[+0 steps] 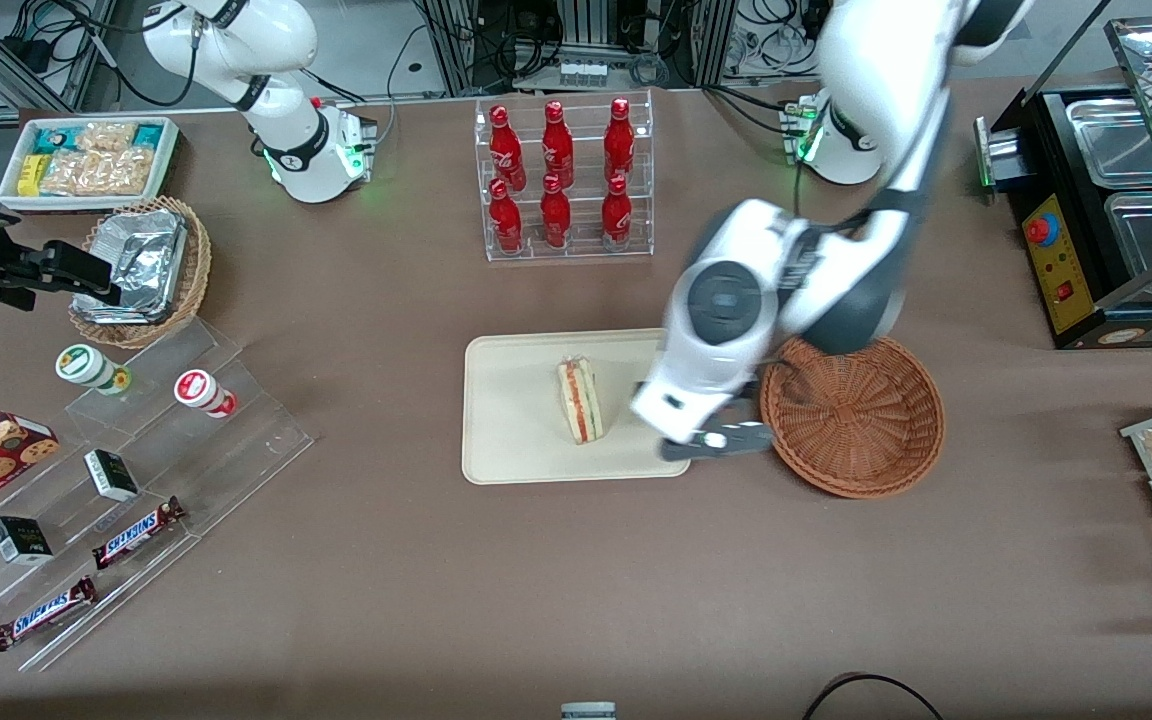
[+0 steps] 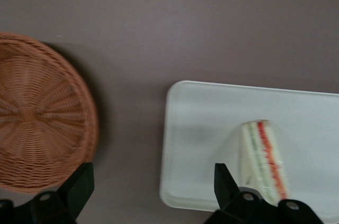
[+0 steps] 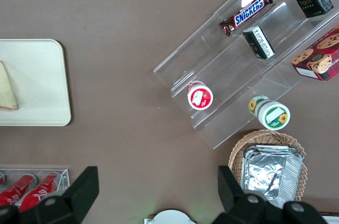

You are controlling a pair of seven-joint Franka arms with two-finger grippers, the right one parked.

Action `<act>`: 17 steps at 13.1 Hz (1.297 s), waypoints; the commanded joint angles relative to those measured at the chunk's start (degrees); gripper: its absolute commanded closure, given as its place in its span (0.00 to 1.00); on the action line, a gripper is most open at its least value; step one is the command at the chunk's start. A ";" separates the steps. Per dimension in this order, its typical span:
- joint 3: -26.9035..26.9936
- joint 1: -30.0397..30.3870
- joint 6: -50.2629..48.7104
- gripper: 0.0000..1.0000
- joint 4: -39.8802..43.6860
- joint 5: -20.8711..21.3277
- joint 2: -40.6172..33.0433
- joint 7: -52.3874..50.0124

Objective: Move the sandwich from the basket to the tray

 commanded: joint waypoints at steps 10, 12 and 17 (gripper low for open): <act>0.11 13.78 0.01 0.00 -19.72 0.19 -19.63 19.62; -0.94 16.42 -2.87 0.00 -20.43 0.28 -21.83 24.54; -12.01 28.37 -9.56 0.00 -20.17 0.37 -27.19 25.70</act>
